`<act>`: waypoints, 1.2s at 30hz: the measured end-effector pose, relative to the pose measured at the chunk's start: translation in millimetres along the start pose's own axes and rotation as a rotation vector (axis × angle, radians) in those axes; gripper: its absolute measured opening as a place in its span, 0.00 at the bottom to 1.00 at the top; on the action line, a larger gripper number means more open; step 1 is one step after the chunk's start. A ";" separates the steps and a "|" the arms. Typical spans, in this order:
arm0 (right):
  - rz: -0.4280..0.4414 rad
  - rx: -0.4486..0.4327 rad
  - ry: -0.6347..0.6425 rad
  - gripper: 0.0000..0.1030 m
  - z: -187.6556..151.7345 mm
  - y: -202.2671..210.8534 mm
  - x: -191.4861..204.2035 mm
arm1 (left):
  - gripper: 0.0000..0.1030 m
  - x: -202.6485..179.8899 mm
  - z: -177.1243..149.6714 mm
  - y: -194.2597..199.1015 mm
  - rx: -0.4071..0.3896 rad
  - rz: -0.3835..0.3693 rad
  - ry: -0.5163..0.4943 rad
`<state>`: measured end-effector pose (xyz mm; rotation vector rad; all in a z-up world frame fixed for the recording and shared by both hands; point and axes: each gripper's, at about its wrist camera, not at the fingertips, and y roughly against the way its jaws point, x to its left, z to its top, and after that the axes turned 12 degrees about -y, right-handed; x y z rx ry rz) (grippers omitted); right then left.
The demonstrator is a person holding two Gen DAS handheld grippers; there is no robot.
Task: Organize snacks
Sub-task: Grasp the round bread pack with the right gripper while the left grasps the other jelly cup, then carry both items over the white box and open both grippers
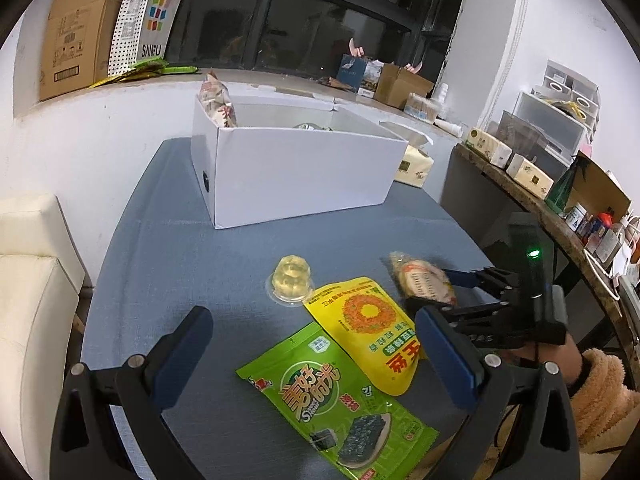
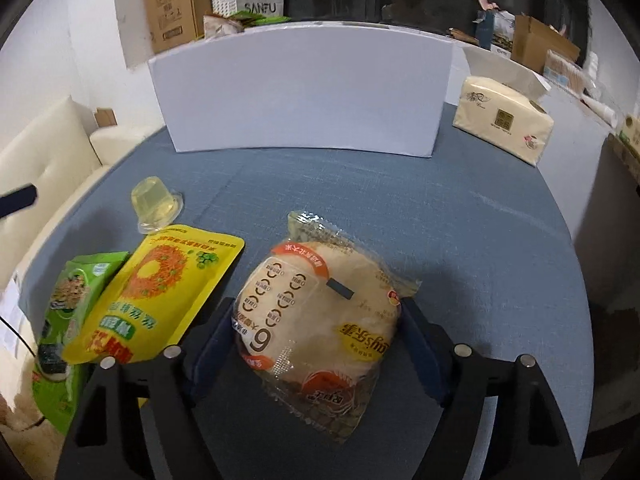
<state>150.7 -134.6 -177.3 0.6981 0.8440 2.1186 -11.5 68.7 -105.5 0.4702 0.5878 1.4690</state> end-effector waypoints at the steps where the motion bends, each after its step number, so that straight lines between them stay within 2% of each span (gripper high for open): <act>1: 0.002 -0.008 -0.012 0.80 0.2 3.4 -3.1 | 1.00 -0.2 1.2 -4.5 0.013 0.003 -0.013; 3: 0.015 -0.027 -0.044 0.80 0.7 13.1 -10.6 | 1.00 -0.6 5.4 -14.9 0.034 0.026 -0.037; 7: 0.059 -0.058 -0.110 0.80 1.1 33.3 -23.5 | 1.00 3.3 15.5 -41.8 0.052 0.019 -0.072; 10: 0.064 -0.077 -0.127 0.80 -1.5 45.1 -28.1 | 1.00 10.7 22.0 -70.5 0.107 0.015 -0.067; 13: 0.079 -0.085 -0.145 0.80 -4.0 52.5 -32.5 | 0.99 14.7 24.3 -97.7 0.159 -0.023 -0.077; 15: 0.082 -0.090 -0.146 0.80 -5.3 55.3 -33.8 | 0.88 15.6 23.8 -110.5 0.183 -0.034 -0.098; 17: 0.081 -0.087 -0.147 0.80 -6.2 55.5 -34.7 | 0.38 19.7 22.4 -120.4 0.209 -0.056 -0.082; 18: 0.081 -0.088 -0.147 0.80 -6.2 55.7 -35.3 | 0.38 18.5 23.2 -118.4 0.192 -0.019 -0.111; 20: 0.084 -0.086 -0.152 0.80 -6.7 54.9 -34.9 | 0.37 13.9 23.9 -115.4 0.200 -0.053 -0.156; 25: 0.106 -0.098 -0.151 0.80 -4.3 56.6 -30.5 | 0.37 13.5 29.9 -96.0 0.138 -0.050 -0.155; 28: 0.118 -0.118 -0.140 0.80 1.7 60.0 -22.3 | 0.37 11.3 42.8 -75.9 0.071 -0.040 -0.167; 33: 0.217 -0.177 -0.177 0.80 41.1 71.1 -14.9 | 0.37 15.1 87.5 -46.8 -0.047 -0.018 -0.187; 36: 0.225 -0.229 -0.129 0.80 80.1 73.5 -6.8 | 0.37 26.0 122.1 -40.3 -0.106 -0.005 -0.199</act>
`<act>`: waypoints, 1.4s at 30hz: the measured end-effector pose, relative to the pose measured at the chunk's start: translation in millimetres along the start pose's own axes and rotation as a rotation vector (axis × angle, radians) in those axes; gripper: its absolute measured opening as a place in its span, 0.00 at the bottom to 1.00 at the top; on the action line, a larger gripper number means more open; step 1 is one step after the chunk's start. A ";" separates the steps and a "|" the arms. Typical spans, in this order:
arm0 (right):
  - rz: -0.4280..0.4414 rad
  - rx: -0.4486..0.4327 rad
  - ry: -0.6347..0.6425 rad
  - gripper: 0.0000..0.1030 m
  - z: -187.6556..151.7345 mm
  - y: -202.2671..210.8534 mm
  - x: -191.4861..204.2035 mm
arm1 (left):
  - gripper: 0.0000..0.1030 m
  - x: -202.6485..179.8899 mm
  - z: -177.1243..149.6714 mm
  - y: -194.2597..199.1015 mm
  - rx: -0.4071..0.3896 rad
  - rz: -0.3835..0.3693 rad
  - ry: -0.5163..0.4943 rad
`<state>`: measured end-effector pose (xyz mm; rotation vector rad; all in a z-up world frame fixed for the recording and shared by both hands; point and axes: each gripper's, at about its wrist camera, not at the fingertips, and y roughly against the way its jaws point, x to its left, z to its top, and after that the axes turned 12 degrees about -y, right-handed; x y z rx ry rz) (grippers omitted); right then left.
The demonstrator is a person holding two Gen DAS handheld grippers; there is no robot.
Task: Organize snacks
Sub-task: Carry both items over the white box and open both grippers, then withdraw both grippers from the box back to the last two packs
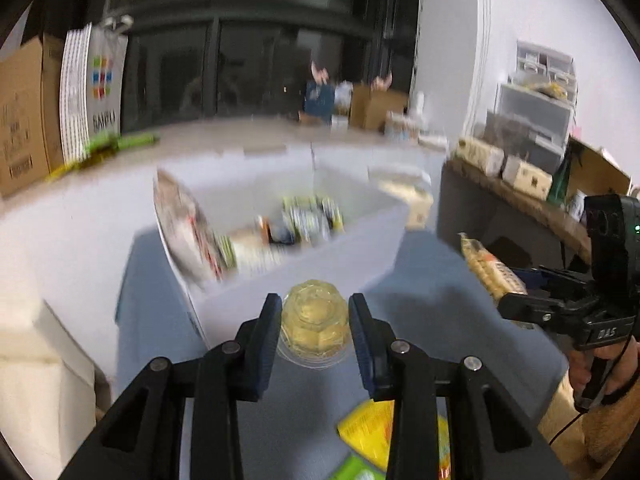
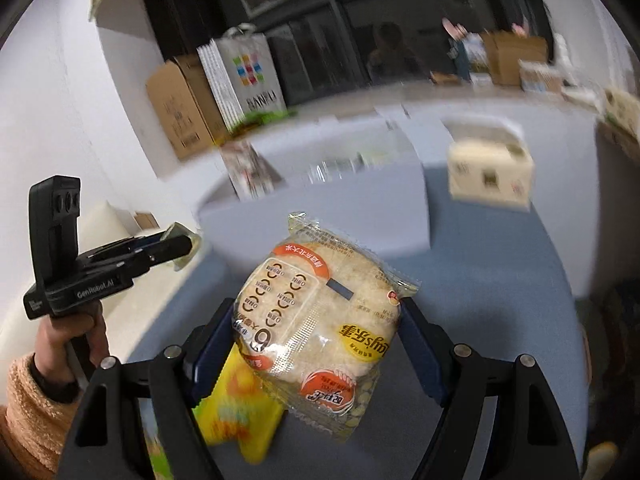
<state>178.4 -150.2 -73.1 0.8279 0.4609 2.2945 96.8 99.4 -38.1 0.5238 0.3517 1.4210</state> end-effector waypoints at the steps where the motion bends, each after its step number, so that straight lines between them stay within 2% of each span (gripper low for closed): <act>1: -0.005 -0.009 0.015 0.80 15.5 -6.1 3.2 | 0.37 6.5 10.6 -1.5 -0.012 0.000 0.006; 5: -0.006 -0.029 -0.015 0.80 70.7 -35.5 5.8 | 0.37 36.6 48.2 -14.1 -0.036 0.026 0.020; 9: -0.078 0.011 -0.027 0.80 109.4 -81.0 2.0 | 0.37 62.3 77.9 -36.6 -0.018 0.042 0.043; 13: -0.104 0.037 -0.047 0.80 134.8 -113.2 -5.5 | 0.37 73.7 87.6 -62.7 0.043 0.054 0.041; 15: -0.119 0.042 -0.055 0.83 144.2 -124.7 -8.7 | 0.41 76.2 90.0 -81.7 0.091 0.099 0.047; 16: -0.123 0.056 -0.061 0.88 147.7 -129.8 -11.0 | 0.58 78.4 90.2 -89.1 0.119 0.131 0.049; 17: -0.151 0.065 -0.069 0.91 149.6 -133.5 -13.6 | 0.86 80.6 89.8 -92.8 0.131 0.140 0.055; 18: -0.175 0.066 -0.076 1.00 149.6 -134.4 -15.3 | 0.96 80.7 87.9 -92.5 0.124 0.137 0.059; 19: -0.175 0.058 -0.081 1.00 148.0 -131.9 -17.5 | 1.00 80.9 85.7 -89.2 0.101 0.127 0.061; 21: -0.148 0.054 -0.077 1.00 145.4 -126.9 -19.1 | 1.00 81.9 81.0 -85.4 0.098 0.132 0.066; 27: -0.140 0.032 -0.021 1.00 131.0 -104.6 -9.5 | 1.00 81.4 72.5 -78.6 0.110 0.120 0.083; 32: -0.110 0.013 0.042 1.00 116.4 -73.9 7.6 | 1.00 67.5 65.6 -56.8 0.097 0.130 0.066; 37: -0.061 -0.016 0.104 1.00 85.0 -31.3 27.3 | 1.00 39.1 50.4 -20.3 0.058 0.118 0.032; 42: -0.021 -0.017 0.089 1.00 40.0 -0.5 31.5 | 1.00 9.1 23.9 13.3 0.036 0.113 0.037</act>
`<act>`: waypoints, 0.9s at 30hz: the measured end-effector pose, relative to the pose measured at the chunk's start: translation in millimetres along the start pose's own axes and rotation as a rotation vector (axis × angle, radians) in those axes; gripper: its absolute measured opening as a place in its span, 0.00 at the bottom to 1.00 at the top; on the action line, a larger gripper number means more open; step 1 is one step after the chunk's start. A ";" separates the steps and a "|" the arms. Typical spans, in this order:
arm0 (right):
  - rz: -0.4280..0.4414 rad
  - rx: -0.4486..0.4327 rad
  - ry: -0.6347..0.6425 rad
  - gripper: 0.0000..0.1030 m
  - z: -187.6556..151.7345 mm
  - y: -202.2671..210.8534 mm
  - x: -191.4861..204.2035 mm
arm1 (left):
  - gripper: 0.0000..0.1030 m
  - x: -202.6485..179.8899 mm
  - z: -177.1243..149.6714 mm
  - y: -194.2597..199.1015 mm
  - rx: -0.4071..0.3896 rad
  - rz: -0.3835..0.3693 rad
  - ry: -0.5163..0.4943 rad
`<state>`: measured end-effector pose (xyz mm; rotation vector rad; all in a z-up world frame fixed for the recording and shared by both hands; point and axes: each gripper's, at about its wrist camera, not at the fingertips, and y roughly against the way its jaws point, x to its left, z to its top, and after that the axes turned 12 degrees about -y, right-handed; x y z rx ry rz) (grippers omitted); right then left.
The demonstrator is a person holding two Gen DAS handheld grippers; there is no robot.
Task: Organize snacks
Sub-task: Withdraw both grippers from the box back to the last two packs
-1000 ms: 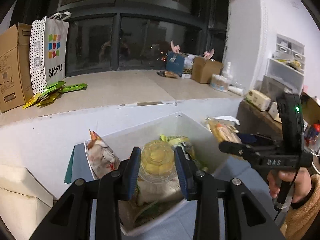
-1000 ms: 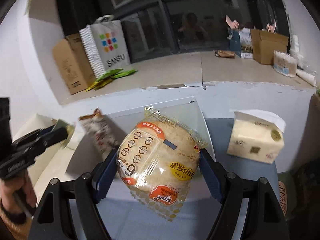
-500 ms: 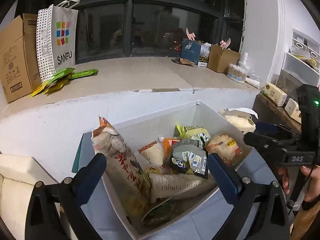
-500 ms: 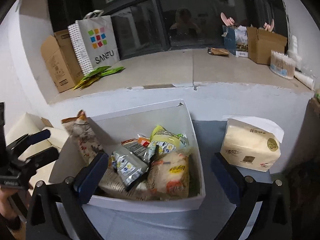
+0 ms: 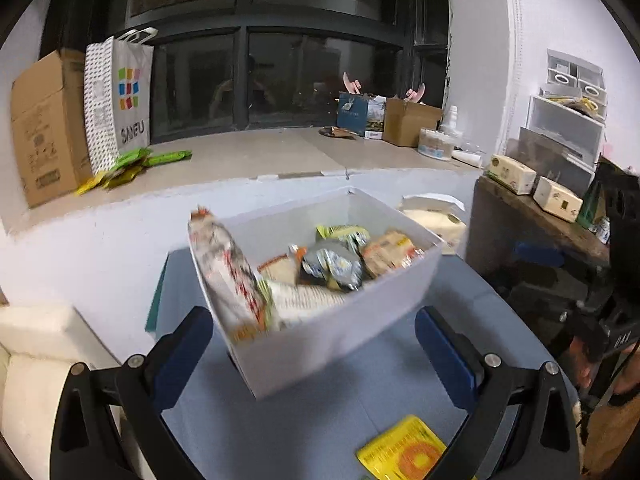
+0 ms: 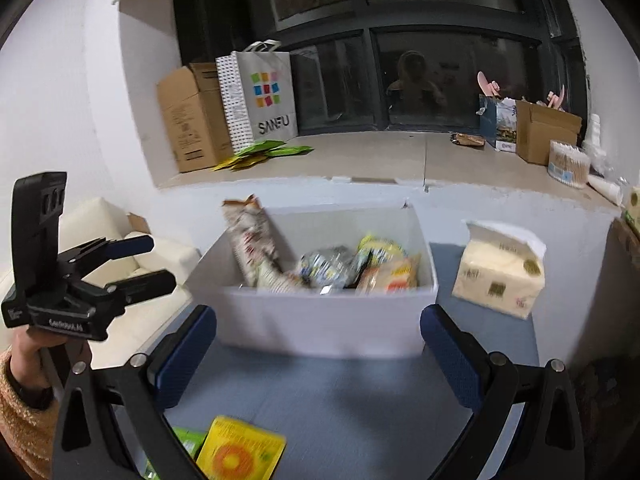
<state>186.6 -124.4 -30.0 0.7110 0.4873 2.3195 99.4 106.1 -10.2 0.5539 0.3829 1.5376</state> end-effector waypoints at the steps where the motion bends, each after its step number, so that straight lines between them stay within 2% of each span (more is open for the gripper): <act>1: 0.000 0.008 -0.015 1.00 -9.8 3.3 -0.3 | 1.00 -5.5 -9.6 6.5 -0.007 0.001 0.011; 5: 0.007 0.039 -0.080 1.00 -48.8 12.4 -5.1 | 1.00 -20.3 -46.8 17.7 0.012 0.010 0.040; 10: -0.066 0.093 -0.111 1.00 -99.9 13.3 -4.0 | 1.00 -29.5 -85.6 34.0 0.022 -0.003 0.120; 14: 0.003 0.207 -0.138 1.00 -133.2 0.6 4.6 | 1.00 -40.0 -103.0 45.0 0.021 0.046 0.105; 20: 0.027 0.333 -0.099 1.00 -150.6 -30.2 30.4 | 1.00 -38.9 -116.6 57.3 0.019 0.059 0.118; 23: 0.003 0.385 -0.057 1.00 -153.8 -48.9 42.4 | 1.00 -32.2 -121.2 63.2 0.013 0.069 0.140; 27: -0.052 0.411 -0.051 1.00 -159.0 -67.7 47.6 | 1.00 -27.1 -125.9 65.8 0.013 0.063 0.160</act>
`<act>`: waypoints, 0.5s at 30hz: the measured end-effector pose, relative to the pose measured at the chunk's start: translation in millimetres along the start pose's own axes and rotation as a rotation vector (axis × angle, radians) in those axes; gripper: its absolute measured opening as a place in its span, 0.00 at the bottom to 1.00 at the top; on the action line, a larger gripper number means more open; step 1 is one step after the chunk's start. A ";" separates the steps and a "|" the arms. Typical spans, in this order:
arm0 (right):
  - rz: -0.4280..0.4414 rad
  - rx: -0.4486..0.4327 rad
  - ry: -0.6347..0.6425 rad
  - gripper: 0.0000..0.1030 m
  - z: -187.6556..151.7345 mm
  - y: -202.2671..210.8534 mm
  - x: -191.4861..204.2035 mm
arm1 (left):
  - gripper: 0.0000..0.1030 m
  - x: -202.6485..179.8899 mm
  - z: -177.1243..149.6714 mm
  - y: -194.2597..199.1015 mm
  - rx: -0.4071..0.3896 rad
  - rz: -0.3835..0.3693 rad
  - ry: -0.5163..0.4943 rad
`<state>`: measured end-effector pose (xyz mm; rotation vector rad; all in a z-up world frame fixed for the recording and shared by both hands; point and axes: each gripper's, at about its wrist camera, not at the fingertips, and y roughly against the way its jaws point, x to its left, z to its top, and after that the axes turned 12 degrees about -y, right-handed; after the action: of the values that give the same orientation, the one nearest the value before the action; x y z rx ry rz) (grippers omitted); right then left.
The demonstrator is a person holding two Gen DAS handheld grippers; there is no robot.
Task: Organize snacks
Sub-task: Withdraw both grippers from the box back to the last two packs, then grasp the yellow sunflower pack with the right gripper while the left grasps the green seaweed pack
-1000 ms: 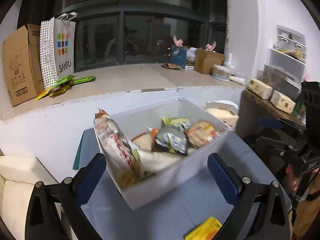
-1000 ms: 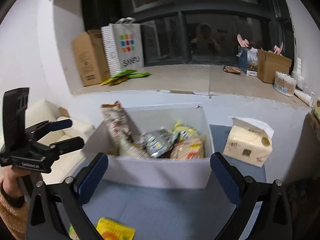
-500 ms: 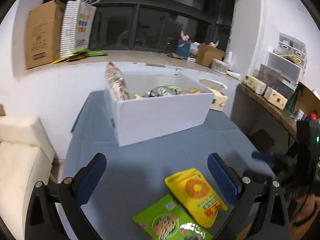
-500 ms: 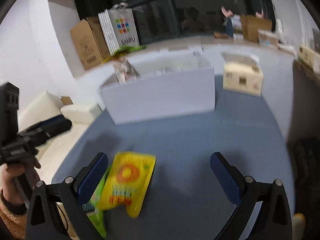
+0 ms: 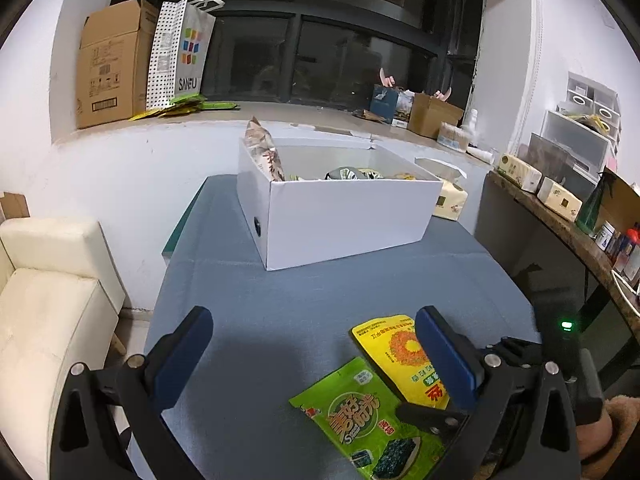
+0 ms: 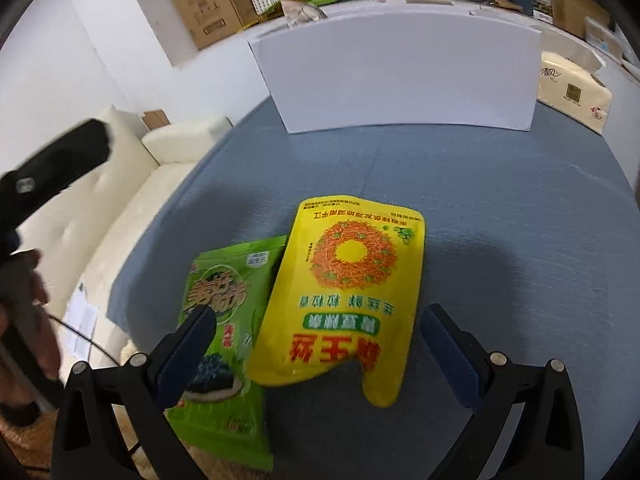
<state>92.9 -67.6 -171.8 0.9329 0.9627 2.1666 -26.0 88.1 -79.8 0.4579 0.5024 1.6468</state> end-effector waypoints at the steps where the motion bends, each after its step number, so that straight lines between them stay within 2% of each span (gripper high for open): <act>1: -0.018 0.006 -0.010 1.00 1.3 -3.6 -1.5 | 1.00 0.3 -1.7 -0.1 0.004 0.001 -0.002; 4: -0.035 -0.008 -0.015 1.00 2.1 -4.9 -2.3 | 1.00 -2.5 -6.9 -2.5 0.021 0.007 -0.016; 5: -0.040 -0.022 -0.010 0.96 1.9 -4.0 -2.3 | 1.00 -4.0 -8.2 -3.6 0.028 0.006 -0.023; 6: -0.063 -0.040 0.012 0.78 2.0 -2.4 -1.2 | 1.00 -6.4 -11.3 -4.8 0.037 0.007 -0.028; 7: -0.078 -0.036 0.032 0.68 2.8 -2.4 -0.6 | 1.00 -7.3 -13.2 -5.8 0.042 0.006 -0.027; 8: -0.073 -0.036 0.033 0.65 3.5 -1.6 -1.3 | 1.00 -8.2 -15.4 -7.4 0.052 0.000 -0.025; 9: -0.060 -0.034 0.022 0.57 4.3 -0.3 -4.0 | 1.00 -9.0 -17.1 -8.1 0.058 -0.006 -0.025; 14: -0.046 -0.073 0.058 0.43 2.9 10.5 -6.3 | 1.00 -11.5 -18.1 -11.9 0.081 -0.022 -0.014; 15: -0.036 -0.082 0.056 0.32 3.8 14.2 -8.1 | 1.00 -13.2 -17.9 -12.7 0.087 -0.036 -0.010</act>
<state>97.4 -80.1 -161.6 0.8144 0.9027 2.1949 -24.0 75.3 -102.0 0.5182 0.5741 1.5919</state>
